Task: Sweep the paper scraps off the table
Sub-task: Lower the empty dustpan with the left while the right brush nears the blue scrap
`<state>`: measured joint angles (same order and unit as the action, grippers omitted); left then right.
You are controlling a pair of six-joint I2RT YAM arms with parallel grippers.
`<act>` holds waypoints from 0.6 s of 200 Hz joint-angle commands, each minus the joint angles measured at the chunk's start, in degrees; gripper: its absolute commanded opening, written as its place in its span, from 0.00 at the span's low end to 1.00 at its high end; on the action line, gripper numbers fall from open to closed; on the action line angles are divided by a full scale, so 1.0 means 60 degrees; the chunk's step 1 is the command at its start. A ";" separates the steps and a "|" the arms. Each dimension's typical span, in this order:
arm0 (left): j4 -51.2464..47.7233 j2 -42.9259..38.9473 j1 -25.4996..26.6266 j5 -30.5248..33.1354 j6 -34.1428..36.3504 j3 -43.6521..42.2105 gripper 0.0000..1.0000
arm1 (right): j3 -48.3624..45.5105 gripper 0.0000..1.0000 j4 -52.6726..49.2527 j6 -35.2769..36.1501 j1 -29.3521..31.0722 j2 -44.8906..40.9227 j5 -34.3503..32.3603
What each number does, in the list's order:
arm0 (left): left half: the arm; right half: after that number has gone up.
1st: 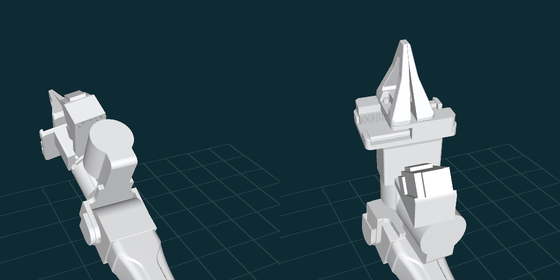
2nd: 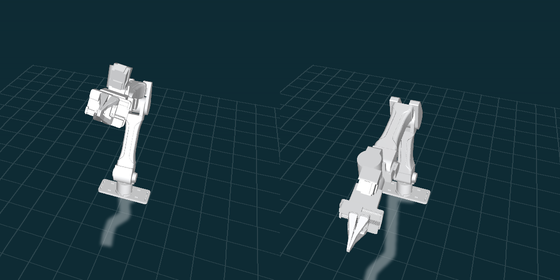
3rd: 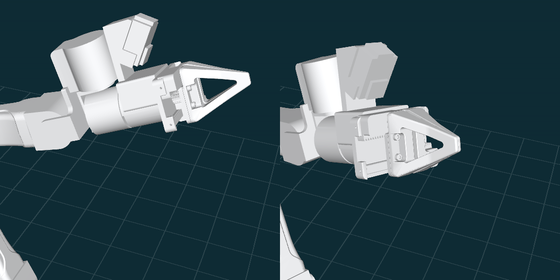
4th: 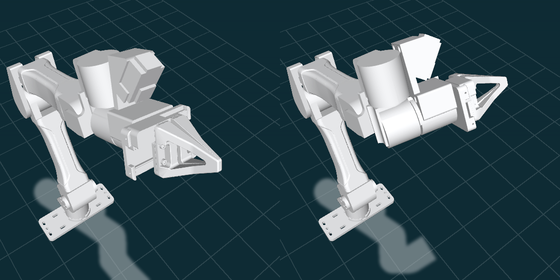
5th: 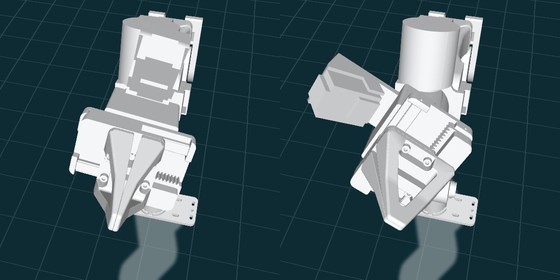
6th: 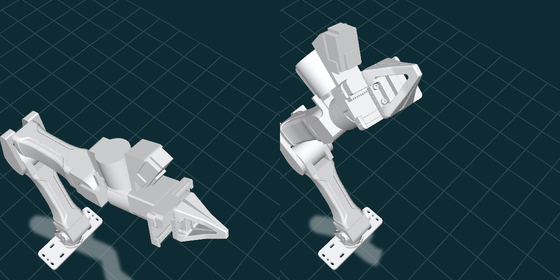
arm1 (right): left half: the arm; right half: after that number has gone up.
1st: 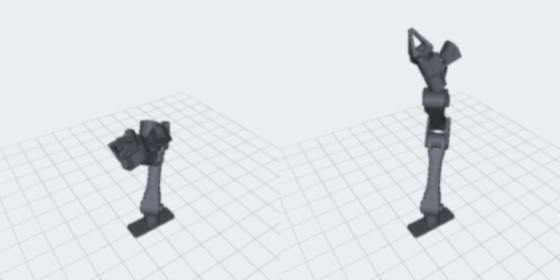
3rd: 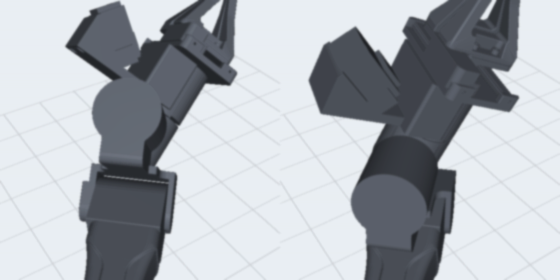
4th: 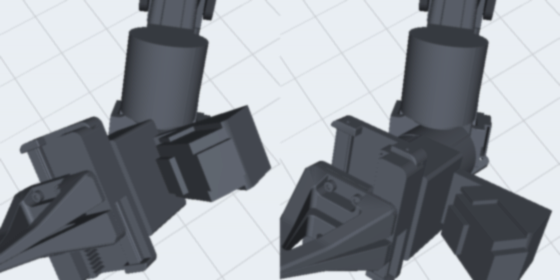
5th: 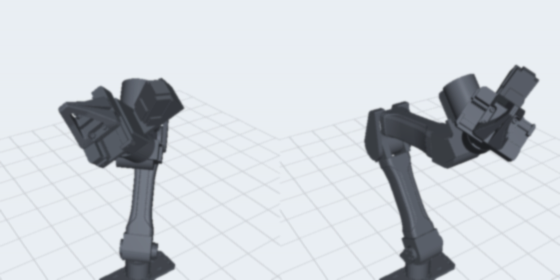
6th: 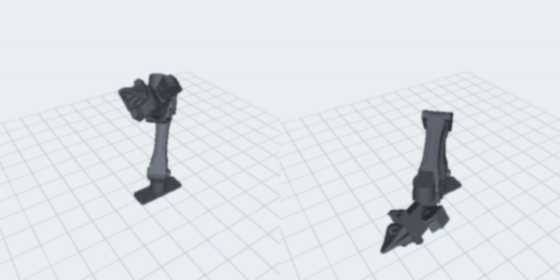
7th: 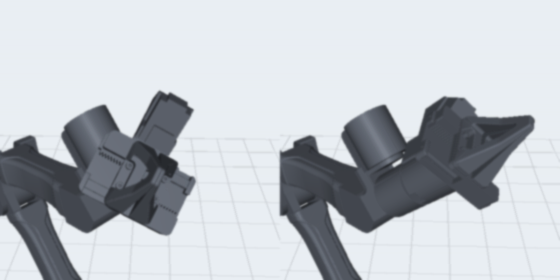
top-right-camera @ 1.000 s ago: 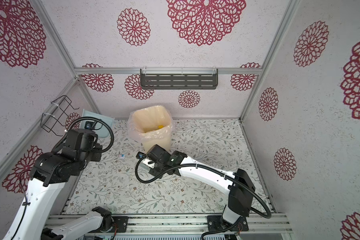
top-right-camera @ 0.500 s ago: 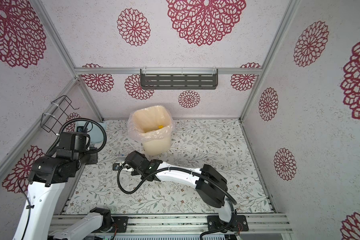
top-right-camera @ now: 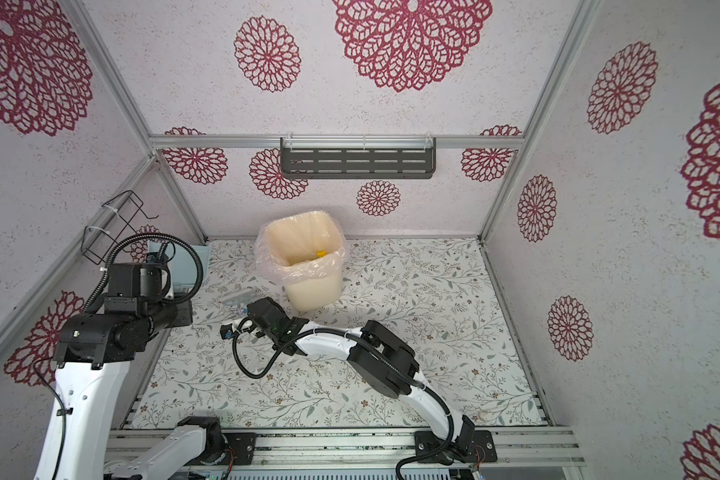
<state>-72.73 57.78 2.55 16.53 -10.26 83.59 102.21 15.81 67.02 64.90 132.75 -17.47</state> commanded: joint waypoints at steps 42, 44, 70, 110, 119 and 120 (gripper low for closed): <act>-0.0201 0.0046 -0.0160 -0.0368 0.0223 0.0087 0.00 | 0.2858 0.00 -0.0741 0.1478 0.0095 0.1719 0.0785; -0.0199 0.0040 -0.0161 -0.0368 0.0222 0.0087 0.00 | 0.2898 0.00 -0.0825 0.1473 0.0096 0.1740 0.0806; -0.0178 -0.0019 -0.0161 -0.0469 0.0229 0.0028 0.00 | 0.2448 0.00 -0.1544 0.1600 0.0132 0.1499 0.1090; -0.0153 -0.0192 -0.0160 -0.0586 0.0223 -0.0155 0.00 | -0.0150 0.00 -0.1600 0.1837 0.0364 -0.0212 0.1294; -0.0141 -0.0210 -0.0161 -0.0621 0.0216 -0.0180 0.00 | -0.0780 0.00 -0.1704 0.1886 0.0428 -0.0705 0.1232; -0.0140 -0.0211 -0.0161 -0.0627 0.0216 -0.0179 0.00 | -0.0859 0.00 -0.1723 0.1891 0.0438 -0.0773 0.1230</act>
<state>-74.32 57.54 2.02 13.89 -9.43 83.33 104.01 9.63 76.71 66.43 137.27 -11.49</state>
